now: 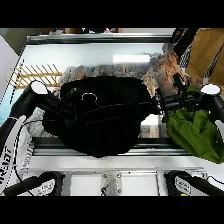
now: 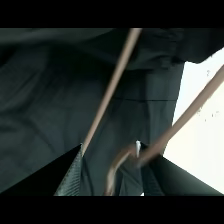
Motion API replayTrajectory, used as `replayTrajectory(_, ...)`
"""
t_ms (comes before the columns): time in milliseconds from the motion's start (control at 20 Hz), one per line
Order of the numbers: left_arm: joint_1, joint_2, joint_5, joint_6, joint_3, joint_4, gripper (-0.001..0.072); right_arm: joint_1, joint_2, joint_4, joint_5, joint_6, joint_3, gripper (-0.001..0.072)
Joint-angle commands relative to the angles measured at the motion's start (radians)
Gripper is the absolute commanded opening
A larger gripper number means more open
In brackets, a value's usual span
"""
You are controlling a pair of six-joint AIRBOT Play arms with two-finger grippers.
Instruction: Fold the clothes and pants, and hang the long-sleeved shirts on hangers.
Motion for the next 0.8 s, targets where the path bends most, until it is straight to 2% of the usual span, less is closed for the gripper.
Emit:
replayTrajectory(0,0.088,0.048,0.056,-0.132,0.0,-0.004,0.0353,-0.001,0.009,0.001,0.0,0.016,0.001,0.0006)
replayTrajectory(200,0.22,0.177,0.131,-0.256,0.0,-0.003,0.0354,-0.022,0.049,0.008,-0.023,0.063,0.001,0.0006)
replayTrajectory(450,0.385,0.348,0.198,-0.596,-0.016,-0.002,0.0352,-0.106,0.11,0.116,-0.043,0.119,0.001,0.0006)
replayTrajectory(550,0.391,0.423,0.25,-0.68,-0.091,-0.004,0.0355,-0.117,0.14,0.111,-0.09,0.149,0.001,0.0006)
replayTrajectory(600,0.377,0.457,0.272,-0.718,-0.138,-0.004,0.0426,-0.117,0.151,0.111,-0.108,0.158,0.001,0.0005)
replayTrajectory(650,0.348,0.488,0.299,-0.774,-0.195,-0.005,0.0587,-0.116,0.158,0.113,-0.118,0.159,0.001,0.0006)
replayTrajectory(700,0.309,0.515,0.33,-0.827,-0.25,-0.005,0.0679,-0.116,0.163,0.114,-0.127,0.168,0.001,0.0006)
replayTrajectory(750,0.263,0.537,0.37,-0.868,-0.306,-0.01,0.0691,-0.116,0.168,0.114,-0.135,0.185,0.001,0.0006)
